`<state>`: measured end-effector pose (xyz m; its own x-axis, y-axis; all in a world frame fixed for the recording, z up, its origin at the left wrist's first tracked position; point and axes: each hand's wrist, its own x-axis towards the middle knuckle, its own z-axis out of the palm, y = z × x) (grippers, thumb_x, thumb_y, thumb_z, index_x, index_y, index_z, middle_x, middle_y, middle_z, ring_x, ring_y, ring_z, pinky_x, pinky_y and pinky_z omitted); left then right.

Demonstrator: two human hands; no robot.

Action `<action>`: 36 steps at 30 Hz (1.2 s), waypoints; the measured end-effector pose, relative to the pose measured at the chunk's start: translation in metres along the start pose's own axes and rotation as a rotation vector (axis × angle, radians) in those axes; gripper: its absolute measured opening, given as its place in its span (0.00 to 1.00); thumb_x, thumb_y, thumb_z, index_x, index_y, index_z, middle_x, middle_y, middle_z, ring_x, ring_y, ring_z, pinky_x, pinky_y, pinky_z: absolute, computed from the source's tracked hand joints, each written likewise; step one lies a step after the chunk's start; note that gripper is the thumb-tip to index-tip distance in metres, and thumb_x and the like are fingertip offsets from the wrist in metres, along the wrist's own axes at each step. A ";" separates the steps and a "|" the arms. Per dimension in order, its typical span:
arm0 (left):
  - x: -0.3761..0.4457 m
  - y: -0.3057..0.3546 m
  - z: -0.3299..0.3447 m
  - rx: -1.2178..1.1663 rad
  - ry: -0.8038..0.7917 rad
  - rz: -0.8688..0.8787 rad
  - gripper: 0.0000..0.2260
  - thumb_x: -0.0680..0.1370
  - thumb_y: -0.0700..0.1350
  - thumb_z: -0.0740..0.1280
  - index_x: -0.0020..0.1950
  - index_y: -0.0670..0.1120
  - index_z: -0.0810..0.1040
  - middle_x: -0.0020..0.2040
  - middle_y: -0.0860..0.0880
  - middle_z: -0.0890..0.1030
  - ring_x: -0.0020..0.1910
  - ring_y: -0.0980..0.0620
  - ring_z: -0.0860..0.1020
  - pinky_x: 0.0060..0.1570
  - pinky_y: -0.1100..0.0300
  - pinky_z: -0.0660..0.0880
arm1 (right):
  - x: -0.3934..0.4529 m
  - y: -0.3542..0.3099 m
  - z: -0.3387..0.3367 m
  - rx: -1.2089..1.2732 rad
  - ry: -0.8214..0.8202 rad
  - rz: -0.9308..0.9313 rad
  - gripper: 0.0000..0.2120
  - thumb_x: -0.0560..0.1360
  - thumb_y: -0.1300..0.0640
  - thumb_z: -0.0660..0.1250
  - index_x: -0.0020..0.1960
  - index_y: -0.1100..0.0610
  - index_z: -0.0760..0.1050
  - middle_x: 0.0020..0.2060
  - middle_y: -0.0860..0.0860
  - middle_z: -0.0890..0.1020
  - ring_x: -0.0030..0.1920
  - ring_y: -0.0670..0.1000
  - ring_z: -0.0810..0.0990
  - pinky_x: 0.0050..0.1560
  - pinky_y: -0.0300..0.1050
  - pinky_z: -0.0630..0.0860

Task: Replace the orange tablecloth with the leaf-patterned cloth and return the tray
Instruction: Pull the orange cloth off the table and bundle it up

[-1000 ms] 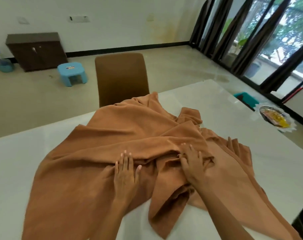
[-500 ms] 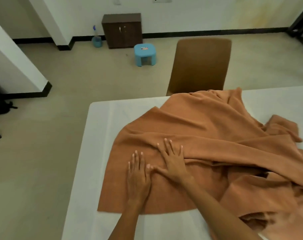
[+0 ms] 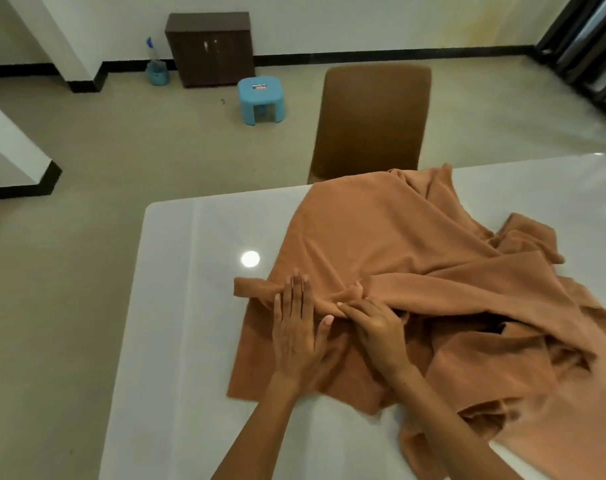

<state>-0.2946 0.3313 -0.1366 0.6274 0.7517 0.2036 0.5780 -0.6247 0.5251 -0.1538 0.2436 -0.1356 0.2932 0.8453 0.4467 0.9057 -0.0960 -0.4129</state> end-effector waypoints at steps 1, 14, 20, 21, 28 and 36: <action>0.005 0.015 0.003 -0.025 -0.017 0.037 0.30 0.81 0.59 0.47 0.77 0.42 0.54 0.77 0.45 0.54 0.76 0.49 0.52 0.74 0.52 0.48 | -0.003 0.009 -0.019 -0.014 0.037 0.018 0.12 0.70 0.66 0.67 0.52 0.59 0.82 0.46 0.53 0.83 0.45 0.51 0.78 0.47 0.41 0.73; 0.048 0.276 0.098 -0.247 -0.275 0.629 0.30 0.80 0.62 0.37 0.77 0.49 0.54 0.78 0.49 0.52 0.77 0.51 0.45 0.74 0.56 0.40 | -0.097 0.111 -0.245 -0.274 0.295 0.481 0.14 0.73 0.61 0.59 0.50 0.63 0.82 0.48 0.58 0.83 0.51 0.57 0.81 0.63 0.25 0.60; 0.023 0.263 0.173 -0.172 -0.422 0.535 0.33 0.77 0.64 0.30 0.77 0.51 0.49 0.77 0.52 0.44 0.76 0.52 0.43 0.73 0.49 0.39 | -0.106 0.126 -0.233 -0.083 0.224 0.812 0.22 0.77 0.52 0.60 0.69 0.58 0.68 0.68 0.54 0.70 0.70 0.55 0.66 0.69 0.39 0.53; 0.021 0.257 0.180 -0.156 -0.424 0.539 0.33 0.78 0.64 0.32 0.78 0.50 0.50 0.77 0.51 0.44 0.76 0.52 0.43 0.73 0.47 0.42 | -0.106 0.127 -0.224 -0.126 0.137 0.770 0.23 0.79 0.51 0.55 0.71 0.57 0.65 0.70 0.54 0.68 0.72 0.55 0.64 0.70 0.40 0.52; 0.000 0.256 0.179 -0.206 -0.301 0.553 0.22 0.83 0.51 0.45 0.77 0.51 0.52 0.78 0.53 0.49 0.77 0.53 0.46 0.74 0.54 0.41 | -0.153 0.161 -0.161 -0.345 -0.096 0.951 0.31 0.72 0.39 0.31 0.75 0.42 0.40 0.74 0.43 0.37 0.72 0.53 0.32 0.66 0.60 0.28; 0.000 0.250 0.194 -0.181 -0.351 0.532 0.23 0.82 0.53 0.44 0.75 0.51 0.61 0.77 0.53 0.56 0.76 0.55 0.50 0.74 0.51 0.52 | -0.161 0.172 -0.151 -0.291 -0.025 0.944 0.27 0.76 0.41 0.40 0.74 0.41 0.55 0.74 0.46 0.61 0.75 0.56 0.55 0.71 0.63 0.40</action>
<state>-0.0484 0.1338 -0.1658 0.9536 0.2179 0.2077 0.0651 -0.8229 0.5644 0.0010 0.0110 -0.1586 0.9305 0.3659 0.0164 0.3446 -0.8593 -0.3779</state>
